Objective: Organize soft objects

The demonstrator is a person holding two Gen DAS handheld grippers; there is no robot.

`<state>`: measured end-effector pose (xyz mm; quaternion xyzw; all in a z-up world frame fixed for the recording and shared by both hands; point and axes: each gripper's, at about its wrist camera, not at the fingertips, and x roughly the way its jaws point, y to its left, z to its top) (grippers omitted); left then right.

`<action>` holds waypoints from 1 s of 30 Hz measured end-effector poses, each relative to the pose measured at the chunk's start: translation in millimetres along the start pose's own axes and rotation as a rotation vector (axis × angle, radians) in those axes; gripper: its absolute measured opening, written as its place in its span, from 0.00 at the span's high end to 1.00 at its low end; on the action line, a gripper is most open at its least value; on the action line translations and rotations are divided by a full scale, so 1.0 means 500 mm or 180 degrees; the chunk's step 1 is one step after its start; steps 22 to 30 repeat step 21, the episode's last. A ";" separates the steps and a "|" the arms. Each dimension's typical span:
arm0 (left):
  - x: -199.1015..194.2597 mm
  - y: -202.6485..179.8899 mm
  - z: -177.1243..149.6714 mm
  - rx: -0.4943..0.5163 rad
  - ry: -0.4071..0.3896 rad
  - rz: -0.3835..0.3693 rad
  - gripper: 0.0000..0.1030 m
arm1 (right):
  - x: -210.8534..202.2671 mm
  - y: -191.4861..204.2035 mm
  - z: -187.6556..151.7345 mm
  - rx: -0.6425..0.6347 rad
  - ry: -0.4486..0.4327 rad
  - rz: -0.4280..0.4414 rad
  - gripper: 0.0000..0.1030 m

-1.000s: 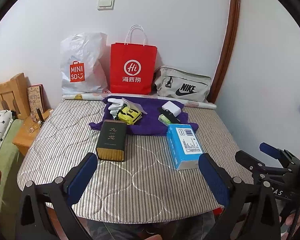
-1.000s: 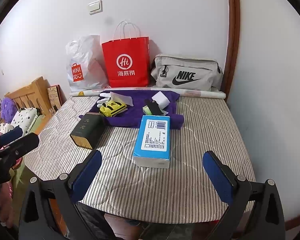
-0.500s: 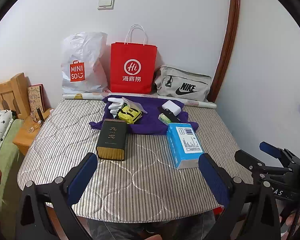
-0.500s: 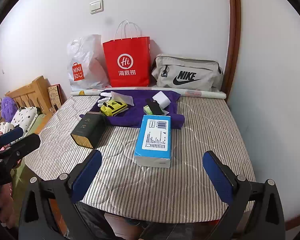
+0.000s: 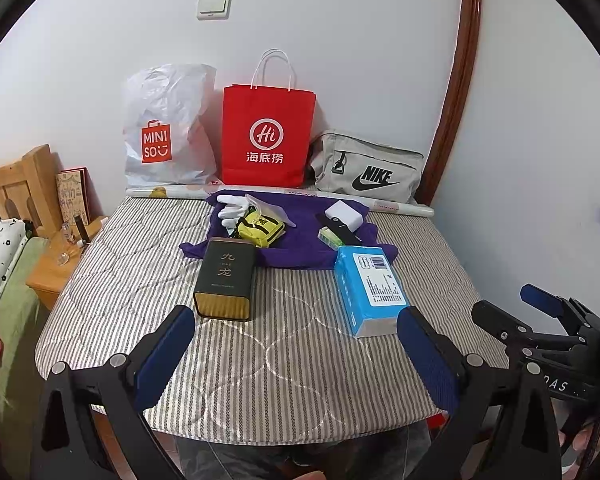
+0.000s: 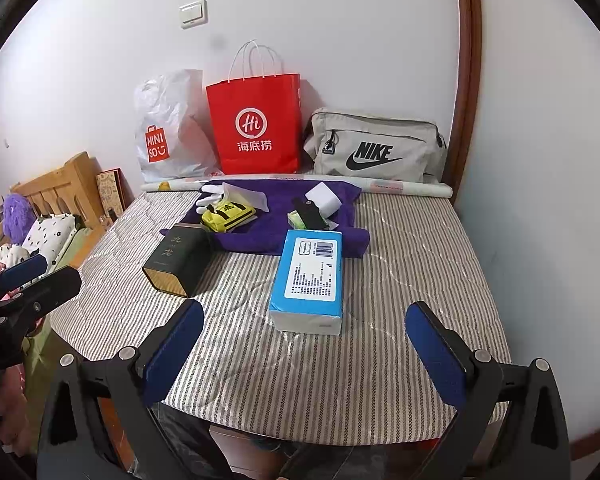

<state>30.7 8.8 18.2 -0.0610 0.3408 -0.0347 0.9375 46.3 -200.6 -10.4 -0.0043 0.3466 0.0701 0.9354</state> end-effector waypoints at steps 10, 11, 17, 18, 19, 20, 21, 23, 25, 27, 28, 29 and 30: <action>-0.001 -0.001 0.001 0.0006 -0.0006 -0.0005 0.01 | -0.004 0.001 0.000 -0.0001 -0.0006 -0.0003 0.03; 0.000 -0.001 0.000 0.0005 -0.0001 -0.0013 0.01 | -0.004 0.002 0.001 -0.0003 -0.0006 -0.0002 0.03; 0.004 -0.003 -0.001 -0.0008 0.0023 -0.0038 0.01 | -0.005 0.003 0.001 -0.0009 -0.0001 0.0003 0.03; 0.004 -0.002 -0.001 -0.0008 0.0023 -0.0039 0.01 | -0.006 0.002 0.002 -0.0011 0.0002 0.0009 0.03; 0.004 -0.003 -0.001 -0.0006 0.0019 -0.0043 0.01 | -0.006 0.003 0.001 -0.0012 0.0002 0.0014 0.03; 0.004 -0.003 -0.001 -0.0005 0.0012 -0.0047 0.01 | -0.006 0.003 0.002 -0.0013 0.0002 0.0017 0.03; 0.005 -0.003 -0.001 -0.0007 0.0014 -0.0049 0.01 | -0.006 0.003 0.002 -0.0011 0.0001 0.0017 0.03; 0.005 -0.003 -0.001 -0.0007 0.0014 -0.0049 0.01 | -0.006 0.003 0.002 -0.0011 0.0001 0.0017 0.03; 0.005 -0.003 -0.001 -0.0007 0.0014 -0.0049 0.01 | -0.006 0.003 0.002 -0.0011 0.0001 0.0017 0.03; 0.005 -0.003 -0.001 -0.0007 0.0014 -0.0049 0.01 | -0.006 0.003 0.002 -0.0011 0.0001 0.0017 0.03; 0.005 -0.003 -0.001 -0.0007 0.0014 -0.0049 0.01 | -0.006 0.003 0.002 -0.0011 0.0001 0.0017 0.03; 0.005 -0.003 -0.001 -0.0007 0.0014 -0.0049 0.01 | -0.006 0.003 0.002 -0.0011 0.0001 0.0017 0.03; 0.005 -0.003 -0.001 -0.0007 0.0014 -0.0049 0.01 | -0.006 0.003 0.002 -0.0011 0.0001 0.0017 0.03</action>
